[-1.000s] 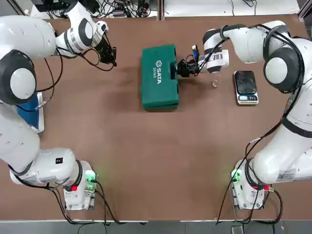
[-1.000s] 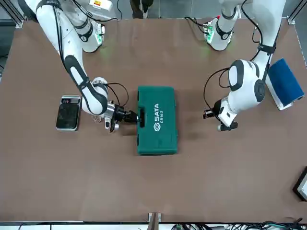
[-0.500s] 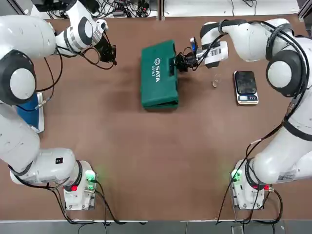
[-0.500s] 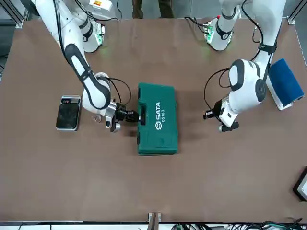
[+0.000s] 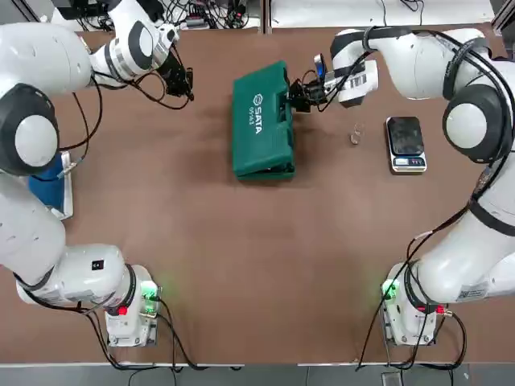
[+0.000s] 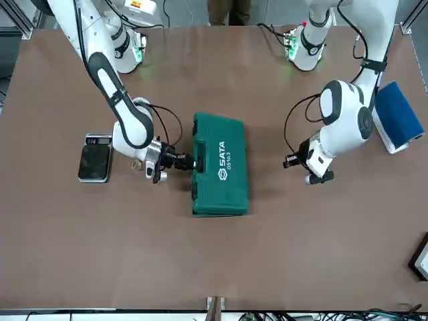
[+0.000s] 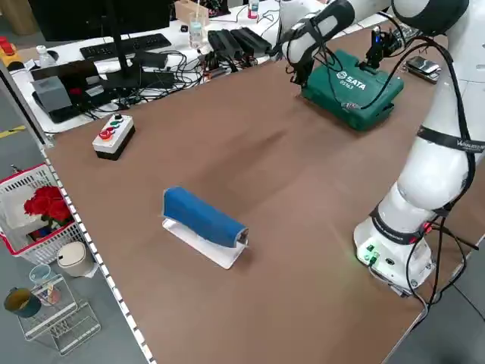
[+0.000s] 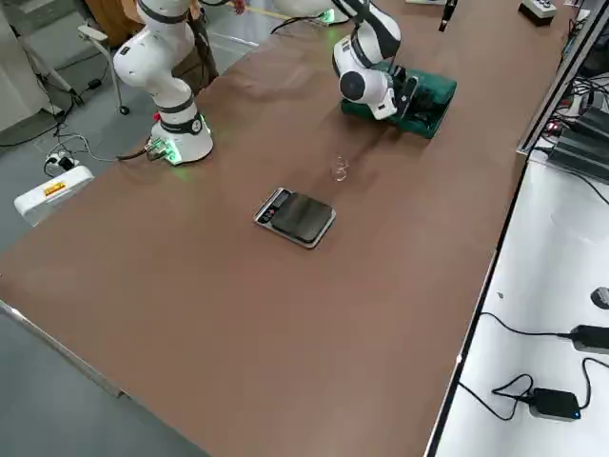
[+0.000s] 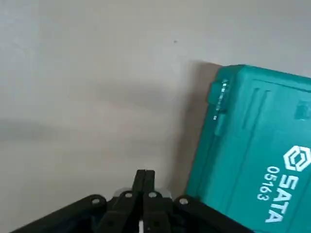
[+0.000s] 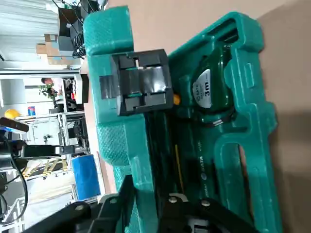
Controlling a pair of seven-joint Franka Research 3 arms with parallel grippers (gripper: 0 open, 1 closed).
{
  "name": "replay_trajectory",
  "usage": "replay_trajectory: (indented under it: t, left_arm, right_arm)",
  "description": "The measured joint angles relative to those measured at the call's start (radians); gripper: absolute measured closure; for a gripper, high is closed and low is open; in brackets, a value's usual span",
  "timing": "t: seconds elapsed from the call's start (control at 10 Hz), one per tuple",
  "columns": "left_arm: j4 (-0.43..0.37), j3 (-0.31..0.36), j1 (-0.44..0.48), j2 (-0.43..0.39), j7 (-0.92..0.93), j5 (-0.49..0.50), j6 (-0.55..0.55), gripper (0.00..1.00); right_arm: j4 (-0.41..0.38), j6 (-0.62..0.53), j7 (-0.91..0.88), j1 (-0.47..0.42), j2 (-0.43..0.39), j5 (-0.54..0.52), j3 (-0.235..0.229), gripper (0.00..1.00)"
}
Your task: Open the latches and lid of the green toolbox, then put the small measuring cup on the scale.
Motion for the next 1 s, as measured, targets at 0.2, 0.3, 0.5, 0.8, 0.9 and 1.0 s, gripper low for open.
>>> replay_trajectory:
  t: [0.2, 0.3, 0.5, 0.8, 0.9, 1.0]
  left_arm:
    - [0.005, -0.019, -0.001, 0.002, 0.113, -0.114, -0.001, 0.99]
    - [-0.001, -0.020, 0.000, 0.006, 0.197, -0.205, -0.001, 0.99]
    - [-0.023, -0.019, 0.002, 0.016, 0.366, -0.368, -0.001, 0.99]
    - [-0.066, -0.019, 0.003, 0.015, 0.506, -0.444, -0.001, 0.99]
    - [-0.068, -0.019, 0.004, 0.005, 0.508, -0.445, -0.001, 0.99]
    - [-0.069, -0.019, 0.007, -0.014, 0.508, -0.445, -0.001, 0.99]
  right_arm:
    - [0.000, 0.000, 0.044, 0.002, -0.023, -0.005, 0.009, 0.73]
    - [0.000, 0.000, 0.065, 0.003, -0.037, -0.006, 0.015, 0.71]
    - [0.001, 0.000, 0.104, 0.004, -0.057, -0.007, 0.032, 0.70]
    - [0.001, 0.000, 0.165, 0.020, -0.079, -0.009, 0.045, 0.67]
    - [0.002, 0.000, 0.183, 0.031, -0.083, -0.009, 0.045, 0.66]
    - [0.003, 0.000, 0.205, 0.041, -0.087, -0.009, 0.046, 0.64]
